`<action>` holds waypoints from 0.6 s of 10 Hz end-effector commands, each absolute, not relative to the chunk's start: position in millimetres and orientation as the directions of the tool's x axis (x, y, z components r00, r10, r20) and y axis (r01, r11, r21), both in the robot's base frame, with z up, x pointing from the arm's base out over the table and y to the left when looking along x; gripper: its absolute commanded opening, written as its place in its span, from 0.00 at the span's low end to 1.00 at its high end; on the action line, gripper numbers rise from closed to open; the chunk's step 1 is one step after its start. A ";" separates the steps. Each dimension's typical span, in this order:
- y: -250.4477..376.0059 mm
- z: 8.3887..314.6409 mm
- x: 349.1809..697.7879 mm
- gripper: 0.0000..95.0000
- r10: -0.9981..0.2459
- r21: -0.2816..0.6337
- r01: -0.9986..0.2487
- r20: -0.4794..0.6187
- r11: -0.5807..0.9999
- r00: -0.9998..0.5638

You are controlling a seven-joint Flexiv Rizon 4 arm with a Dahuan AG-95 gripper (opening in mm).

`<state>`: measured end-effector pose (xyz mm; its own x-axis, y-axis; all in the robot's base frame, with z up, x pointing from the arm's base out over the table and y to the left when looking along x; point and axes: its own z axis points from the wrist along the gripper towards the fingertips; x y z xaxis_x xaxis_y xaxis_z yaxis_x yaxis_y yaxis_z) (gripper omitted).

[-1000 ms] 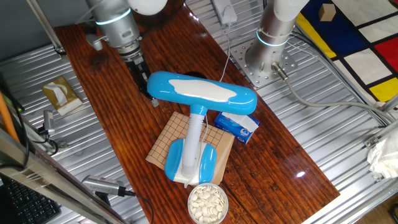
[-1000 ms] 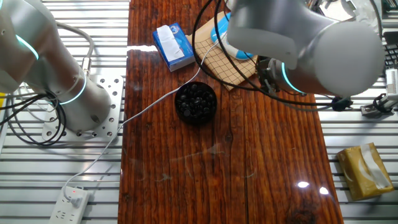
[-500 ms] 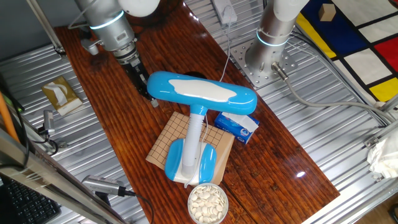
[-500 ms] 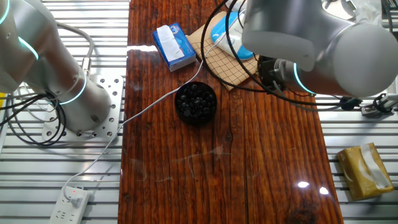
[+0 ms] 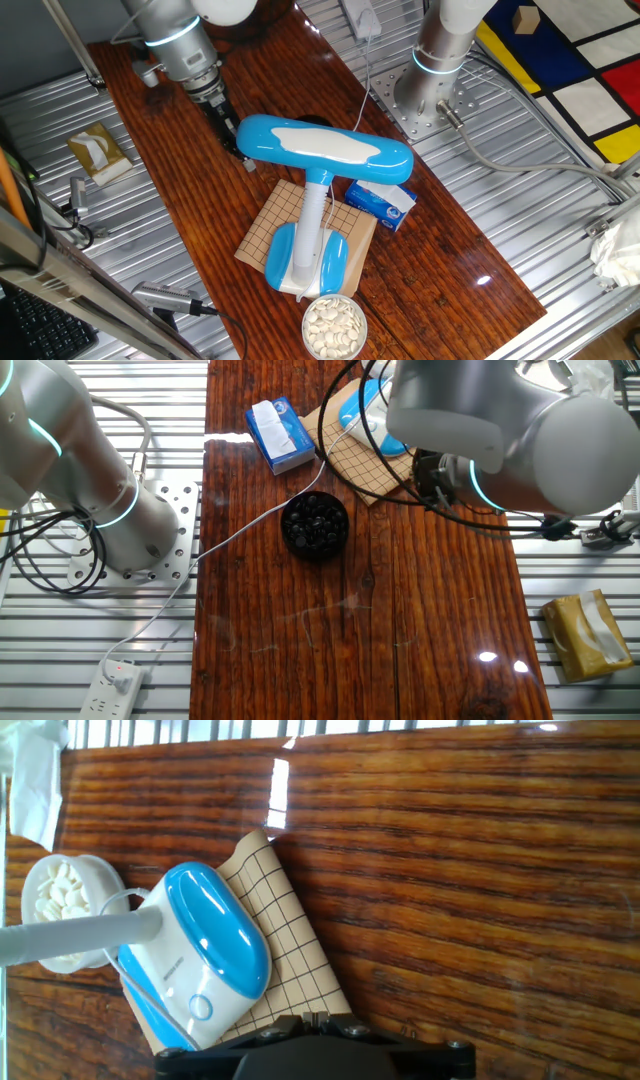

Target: Turn on the desk lamp by pressing the button

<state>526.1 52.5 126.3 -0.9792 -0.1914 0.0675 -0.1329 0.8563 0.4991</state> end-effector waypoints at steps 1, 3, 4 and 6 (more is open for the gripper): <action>52.7 126.7 526.1 0.00 -0.233 0.509 -0.167 0.068 0.844 -0.970; 52.7 126.7 526.1 0.00 -0.248 0.503 -0.178 0.075 0.846 -0.966; 52.7 126.7 526.1 0.00 -0.259 0.504 -0.186 0.078 0.844 -0.963; 52.7 126.7 526.1 0.00 -0.288 0.513 -0.200 0.098 0.835 -0.953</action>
